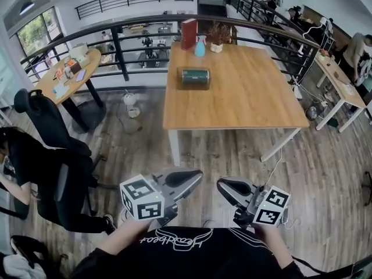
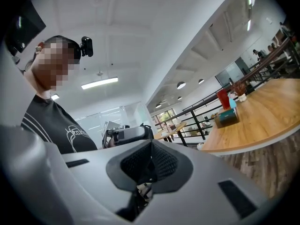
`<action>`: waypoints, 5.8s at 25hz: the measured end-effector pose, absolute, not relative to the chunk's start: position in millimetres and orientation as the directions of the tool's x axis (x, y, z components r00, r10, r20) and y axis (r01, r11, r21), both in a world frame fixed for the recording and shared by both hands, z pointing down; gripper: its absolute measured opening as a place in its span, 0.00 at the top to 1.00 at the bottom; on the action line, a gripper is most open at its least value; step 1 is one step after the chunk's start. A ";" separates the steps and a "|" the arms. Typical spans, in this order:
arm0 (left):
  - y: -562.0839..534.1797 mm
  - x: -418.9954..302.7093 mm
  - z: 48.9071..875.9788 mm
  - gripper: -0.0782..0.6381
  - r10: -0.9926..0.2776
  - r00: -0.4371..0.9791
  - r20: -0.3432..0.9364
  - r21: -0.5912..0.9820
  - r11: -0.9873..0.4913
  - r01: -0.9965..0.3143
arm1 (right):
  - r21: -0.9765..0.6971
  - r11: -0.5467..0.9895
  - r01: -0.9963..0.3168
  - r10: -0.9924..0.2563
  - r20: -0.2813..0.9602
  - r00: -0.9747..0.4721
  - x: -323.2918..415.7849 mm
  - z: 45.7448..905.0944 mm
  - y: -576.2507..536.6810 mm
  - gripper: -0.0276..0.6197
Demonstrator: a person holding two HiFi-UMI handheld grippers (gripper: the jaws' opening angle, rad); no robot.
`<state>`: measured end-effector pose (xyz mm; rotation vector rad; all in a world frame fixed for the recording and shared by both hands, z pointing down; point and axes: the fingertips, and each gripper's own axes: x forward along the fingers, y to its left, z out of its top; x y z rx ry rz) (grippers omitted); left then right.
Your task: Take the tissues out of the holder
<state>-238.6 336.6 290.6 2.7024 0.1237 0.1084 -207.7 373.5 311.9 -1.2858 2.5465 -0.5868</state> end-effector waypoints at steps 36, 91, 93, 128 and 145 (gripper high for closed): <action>353.5 45.8 304.8 0.87 0.275 0.949 0.152 0.362 -0.909 0.205 | -0.483 0.380 -0.788 -0.920 -0.114 -0.374 101.7 313.0 398.3 0.93; -179.8 73.7 379.5 0.87 -0.229 0.954 0.192 0.486 -0.823 -0.295 | -0.426 0.659 -0.620 -0.600 0.199 -0.775 133.3 392.3 -172.6 0.93; -190.7 75.9 383.3 0.87 -0.241 0.951 0.192 0.493 -0.814 -0.306 | -0.398 0.671 -0.626 -0.589 0.227 -0.776 135.4 396.0 -186.3 0.93; -264.2 70.0 457.9 0.87 -0.280 0.935 0.216 0.598 -0.720 -0.353 | 0.120 0.869 -0.480 -0.391 0.760 -0.519 132.4 521.5 -333.5 0.50; -272.2 58.2 465.6 0.87 -0.307 0.930 0.200 0.625 -0.691 -0.363 | 0.138 0.906 -0.401 -0.304 0.870 -0.388 127.3 560.1 -347.5 0.49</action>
